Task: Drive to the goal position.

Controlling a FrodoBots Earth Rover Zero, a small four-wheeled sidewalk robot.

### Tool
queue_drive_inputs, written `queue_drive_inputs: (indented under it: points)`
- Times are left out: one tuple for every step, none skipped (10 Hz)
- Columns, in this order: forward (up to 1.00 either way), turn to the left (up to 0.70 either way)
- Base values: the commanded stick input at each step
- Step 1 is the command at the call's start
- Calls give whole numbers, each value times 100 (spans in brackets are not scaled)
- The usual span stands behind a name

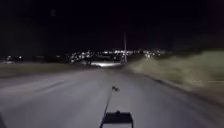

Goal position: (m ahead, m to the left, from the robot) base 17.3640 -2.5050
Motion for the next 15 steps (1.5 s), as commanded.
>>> queue_drive_inputs:
  points:
    - [70,0]
    - [70,0]
    - [70,0]
    - [70,0]
    - [70,0]
    - [70,0]
    - [70,0]
    - [70,0]
    - [70,0]
    - [70,0]
    - [70,0]
    - [70,0]
    - [70,0]
    - [70,0]
    - [70,0]
